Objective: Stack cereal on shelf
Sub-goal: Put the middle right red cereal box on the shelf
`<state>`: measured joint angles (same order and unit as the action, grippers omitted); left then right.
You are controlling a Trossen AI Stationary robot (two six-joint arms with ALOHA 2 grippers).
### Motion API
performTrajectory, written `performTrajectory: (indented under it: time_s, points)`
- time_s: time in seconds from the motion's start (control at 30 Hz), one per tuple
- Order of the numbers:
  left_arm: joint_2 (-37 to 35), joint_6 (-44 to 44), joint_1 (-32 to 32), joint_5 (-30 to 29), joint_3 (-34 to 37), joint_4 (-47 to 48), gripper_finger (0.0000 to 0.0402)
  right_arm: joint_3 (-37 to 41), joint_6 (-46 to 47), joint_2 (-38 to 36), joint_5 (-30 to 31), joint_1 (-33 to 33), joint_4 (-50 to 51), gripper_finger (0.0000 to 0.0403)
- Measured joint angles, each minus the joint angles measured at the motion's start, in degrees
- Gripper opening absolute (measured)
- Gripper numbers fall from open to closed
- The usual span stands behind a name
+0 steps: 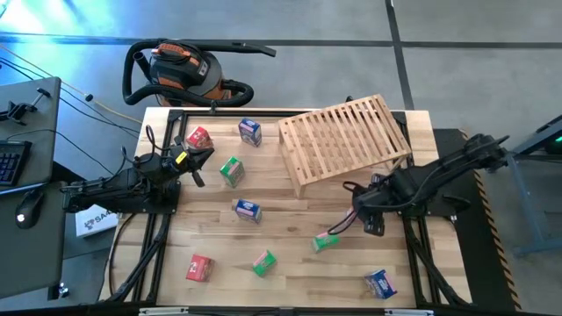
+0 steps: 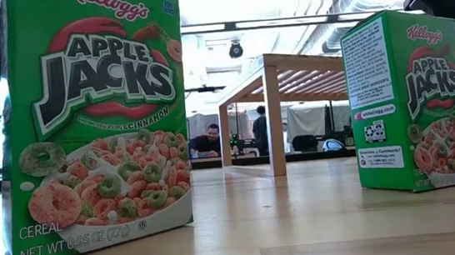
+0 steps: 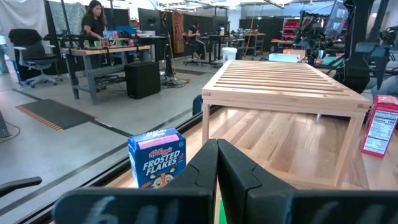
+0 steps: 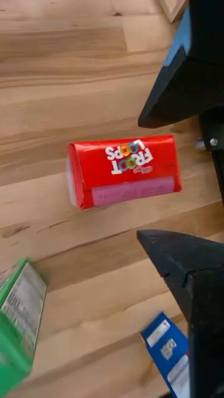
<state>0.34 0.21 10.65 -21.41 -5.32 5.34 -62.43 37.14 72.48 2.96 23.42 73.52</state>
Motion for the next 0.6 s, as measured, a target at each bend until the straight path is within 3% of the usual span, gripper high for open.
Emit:
performTrajectory:
  time_s: [0.6]
  points:
    - [0.0, 0.0, -0.02, 0.0, 0.01, -0.02, 0.0001, 0.02, -2.22, 7.79, -0.08, -2.44, 0.12, 0.0262]
